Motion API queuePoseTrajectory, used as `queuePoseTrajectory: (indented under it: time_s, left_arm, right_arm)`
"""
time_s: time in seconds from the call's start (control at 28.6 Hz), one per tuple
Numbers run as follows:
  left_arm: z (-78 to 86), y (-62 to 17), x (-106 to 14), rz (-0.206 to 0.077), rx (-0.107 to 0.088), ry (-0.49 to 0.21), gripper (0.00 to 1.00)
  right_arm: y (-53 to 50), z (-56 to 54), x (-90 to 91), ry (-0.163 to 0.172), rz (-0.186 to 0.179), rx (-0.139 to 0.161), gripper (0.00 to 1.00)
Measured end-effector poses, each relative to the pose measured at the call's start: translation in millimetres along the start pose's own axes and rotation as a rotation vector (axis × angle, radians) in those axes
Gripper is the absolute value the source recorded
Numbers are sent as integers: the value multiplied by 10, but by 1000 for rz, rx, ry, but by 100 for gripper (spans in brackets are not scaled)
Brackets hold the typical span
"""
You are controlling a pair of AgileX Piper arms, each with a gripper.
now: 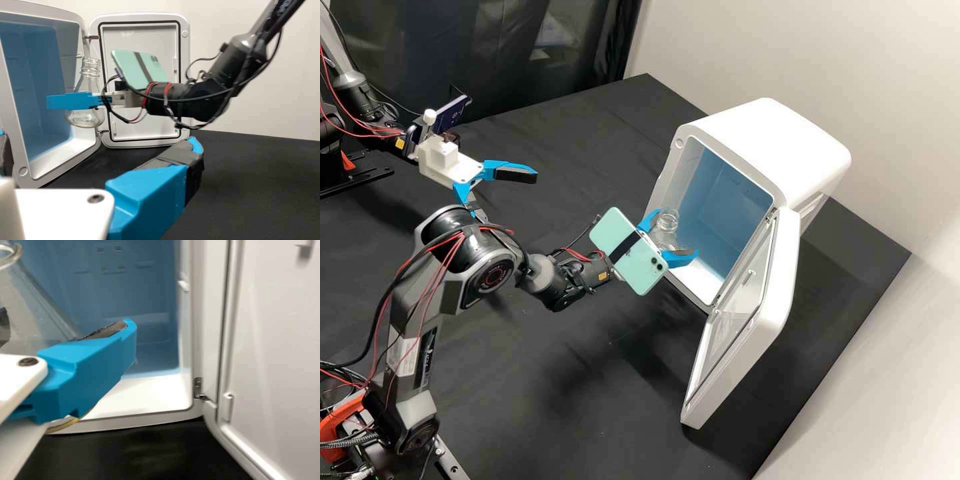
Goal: Place the flask in the incubator
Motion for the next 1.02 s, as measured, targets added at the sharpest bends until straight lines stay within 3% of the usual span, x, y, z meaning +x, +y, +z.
queuePoseTrajectory:
  time_s: [0.21,0.35,0.6,0.88,1.02]
  left_arm:
    - [0,0,0,0,0,0,100]
    - [0,0,0,0,0,0,100]
    - [0,0,0,0,0,0,100]
    - [-4,1,0,0,0,2,100]
    - [-11,-5,2,-2,1,3,100]
  right_arm:
    - [-45,85,205,-60,21,-1,0]
    - [-103,125,311,-91,-9,-22,0]
    - [-74,47,462,-91,-4,-22,0]
    - [21,-141,686,-74,57,-20,0]
    - [-20,-106,785,-116,46,-17,0]
